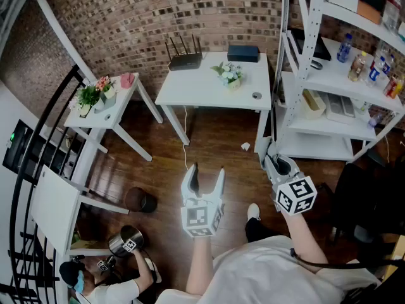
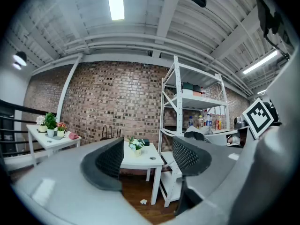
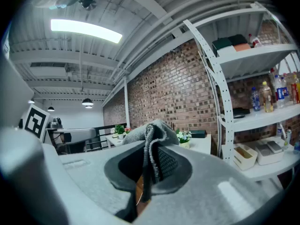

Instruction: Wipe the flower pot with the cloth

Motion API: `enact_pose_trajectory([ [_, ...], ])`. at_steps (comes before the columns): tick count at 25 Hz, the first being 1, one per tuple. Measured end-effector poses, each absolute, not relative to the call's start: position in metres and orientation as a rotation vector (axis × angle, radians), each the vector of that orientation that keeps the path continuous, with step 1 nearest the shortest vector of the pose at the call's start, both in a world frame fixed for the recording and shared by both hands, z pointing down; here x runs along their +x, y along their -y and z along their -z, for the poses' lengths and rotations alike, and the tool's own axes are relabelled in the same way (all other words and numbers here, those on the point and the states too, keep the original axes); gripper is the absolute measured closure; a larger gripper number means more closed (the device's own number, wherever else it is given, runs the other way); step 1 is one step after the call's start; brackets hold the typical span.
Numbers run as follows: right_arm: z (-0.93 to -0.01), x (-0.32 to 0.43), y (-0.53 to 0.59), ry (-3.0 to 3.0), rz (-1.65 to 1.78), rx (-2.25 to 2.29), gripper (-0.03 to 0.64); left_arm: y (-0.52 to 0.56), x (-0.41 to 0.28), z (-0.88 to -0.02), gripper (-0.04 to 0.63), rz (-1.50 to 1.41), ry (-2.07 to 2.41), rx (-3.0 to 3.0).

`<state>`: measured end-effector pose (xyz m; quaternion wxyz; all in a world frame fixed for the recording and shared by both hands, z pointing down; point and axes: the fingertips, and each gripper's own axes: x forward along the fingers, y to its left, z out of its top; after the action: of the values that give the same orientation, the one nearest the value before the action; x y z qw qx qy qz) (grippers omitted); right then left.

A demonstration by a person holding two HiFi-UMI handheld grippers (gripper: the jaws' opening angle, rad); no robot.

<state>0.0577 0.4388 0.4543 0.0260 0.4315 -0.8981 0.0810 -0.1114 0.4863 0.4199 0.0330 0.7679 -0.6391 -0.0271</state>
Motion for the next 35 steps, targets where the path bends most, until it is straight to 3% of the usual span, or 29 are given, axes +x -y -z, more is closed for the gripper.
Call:
enact_pose_trajectory([
  [6,-0.435,0.063,-0.339,2.803,-0.230,1.271,0.618,-0.384,-0.104,-0.409,0.261,0.093,2.001,2.323],
  [15,-0.483,0.083,-0.235,2.760,-0.406,1.219,0.618,-0.267,-0.065,-0.457,0.270,-0.036,1.919,2.315],
  [24,-0.490,0.087,-0.127,2.709,-0.380,1.322,0.618,-0.141,-0.072,-0.481,0.267,-0.014,1.791,2.359],
  [35,-0.483,0.054,0.032,2.605,-0.363,1.445,0.618,-0.010,-0.126,-0.549,0.244,-0.254,1.622,2.417],
])
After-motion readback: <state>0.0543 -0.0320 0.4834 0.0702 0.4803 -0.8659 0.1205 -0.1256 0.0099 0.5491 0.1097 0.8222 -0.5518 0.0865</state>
